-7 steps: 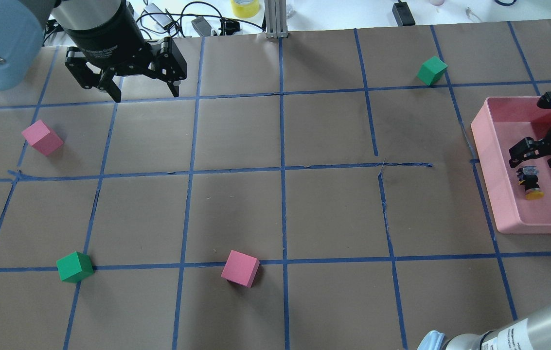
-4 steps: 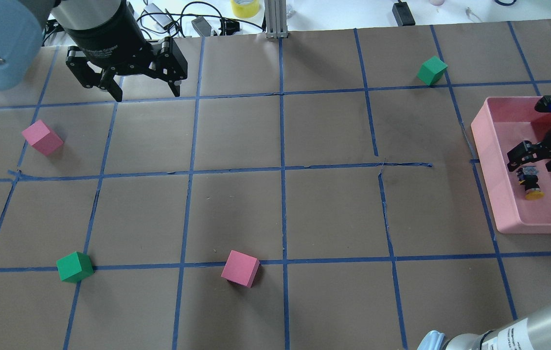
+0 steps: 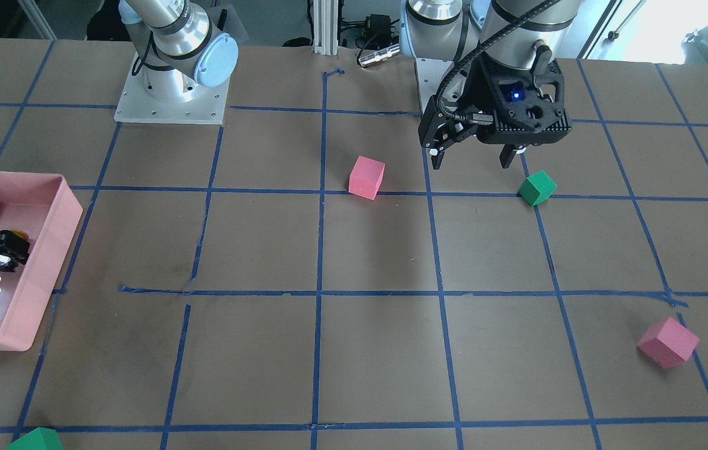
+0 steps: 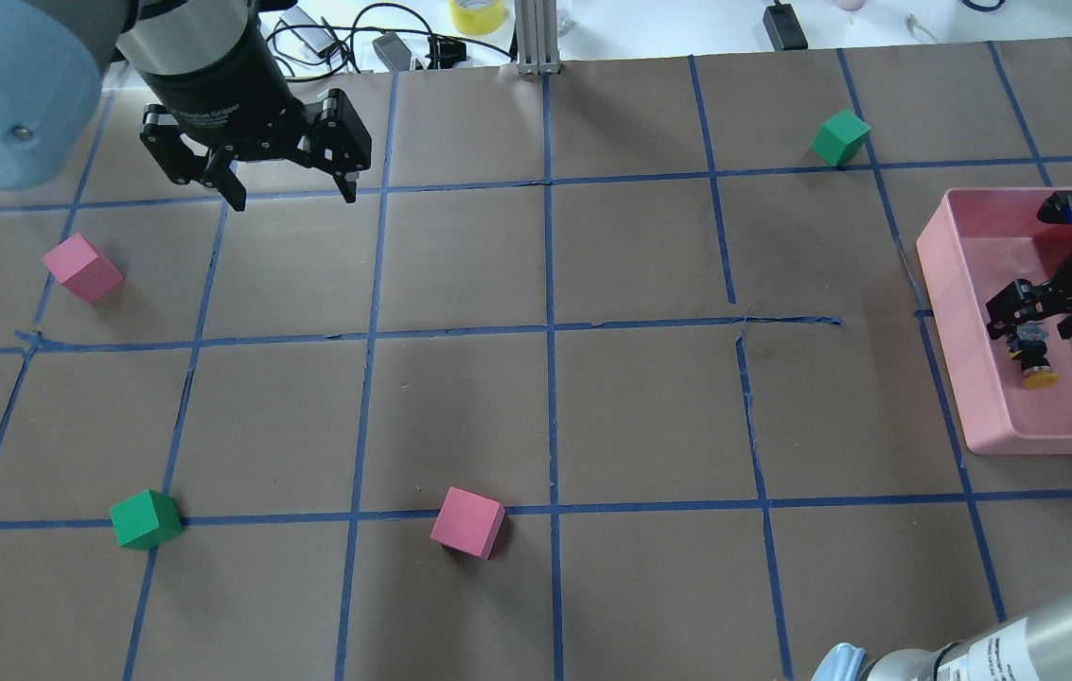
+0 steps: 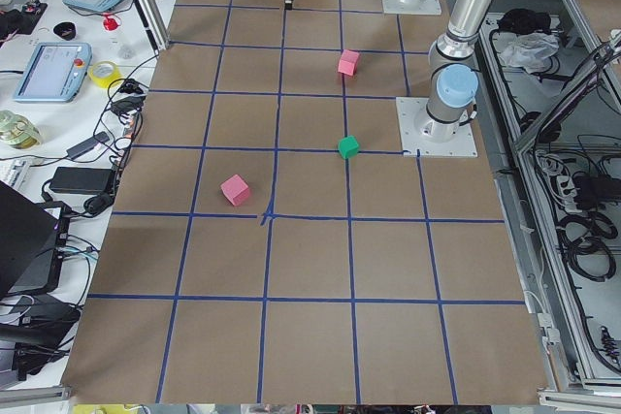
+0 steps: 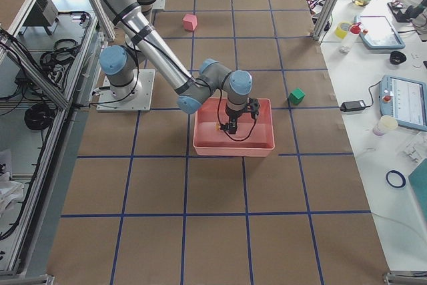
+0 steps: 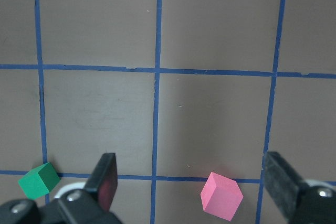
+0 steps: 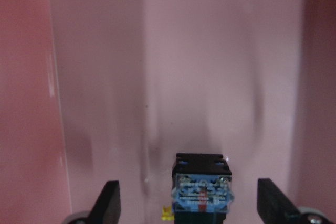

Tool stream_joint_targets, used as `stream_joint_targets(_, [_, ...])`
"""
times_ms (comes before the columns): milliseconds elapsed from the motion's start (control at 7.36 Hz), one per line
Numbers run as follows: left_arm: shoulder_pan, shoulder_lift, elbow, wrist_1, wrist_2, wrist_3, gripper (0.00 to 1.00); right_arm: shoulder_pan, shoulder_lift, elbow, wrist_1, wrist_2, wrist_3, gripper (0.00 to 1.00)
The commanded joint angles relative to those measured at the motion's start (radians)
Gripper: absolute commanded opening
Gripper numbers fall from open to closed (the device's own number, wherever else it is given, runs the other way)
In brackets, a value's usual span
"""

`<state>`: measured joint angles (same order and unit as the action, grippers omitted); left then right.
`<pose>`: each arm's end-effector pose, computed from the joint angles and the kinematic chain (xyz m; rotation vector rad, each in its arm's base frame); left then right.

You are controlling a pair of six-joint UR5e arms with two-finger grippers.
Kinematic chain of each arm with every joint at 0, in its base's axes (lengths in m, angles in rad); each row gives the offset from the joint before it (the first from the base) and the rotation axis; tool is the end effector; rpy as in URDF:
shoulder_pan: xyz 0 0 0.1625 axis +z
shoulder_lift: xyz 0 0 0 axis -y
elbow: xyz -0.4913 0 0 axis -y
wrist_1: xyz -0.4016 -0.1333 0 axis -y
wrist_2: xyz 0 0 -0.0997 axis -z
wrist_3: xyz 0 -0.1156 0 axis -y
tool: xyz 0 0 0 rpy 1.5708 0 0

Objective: Align button upright
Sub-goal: 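Close the right gripper on the black button body and lift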

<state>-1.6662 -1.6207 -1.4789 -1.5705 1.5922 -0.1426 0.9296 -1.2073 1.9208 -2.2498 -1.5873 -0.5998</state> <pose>-0.1807 -0.5154 0.5588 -0.0744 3.1237 -0.0696 -0.2380 -0.5386 0.2399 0.0644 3.1337 0.0590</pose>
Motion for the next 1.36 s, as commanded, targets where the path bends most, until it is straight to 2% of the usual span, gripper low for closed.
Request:
stream_joint_targets(0, [0.005, -0.018, -0.012, 0.006, 0.002, 0.003, 1.0, 0.0, 0.0, 0.0, -0.001, -0.011, 0.0, 0.85])
stream_joint_targets(408, [0.008, -0.001, 0.005, 0.003, 0.003, -0.009, 1.0, -0.006, 0.003, 0.0, -0.001, -0.029, -0.049, 0.64])
stream_joint_targets(543, [0.008, -0.002, 0.0, 0.001, -0.006, -0.017, 1.0, -0.011, 0.003, 0.0, -0.001, -0.028, -0.049, 0.63])
stream_joint_targets(679, [0.008, -0.016, 0.0, 0.012, -0.009, -0.003, 1.0, -0.011, 0.003, 0.0, -0.001, -0.029, -0.051, 0.55])
stream_joint_targets(815, [0.0, -0.018, 0.0, 0.012, -0.041, -0.023, 1.0, -0.015, 0.003, 0.0, -0.001, -0.046, -0.051, 0.4])
stream_joint_targets(951, [0.0, -0.01, -0.003, 0.012, -0.034, -0.012, 1.0, -0.017, 0.002, 0.0, 0.001, -0.059, -0.052, 0.28])
stream_joint_targets(1223, [0.0, 0.005, -0.006, 0.004, -0.031, -0.002, 1.0, -0.017, 0.0, -0.003, 0.001, -0.056, -0.066, 0.06])
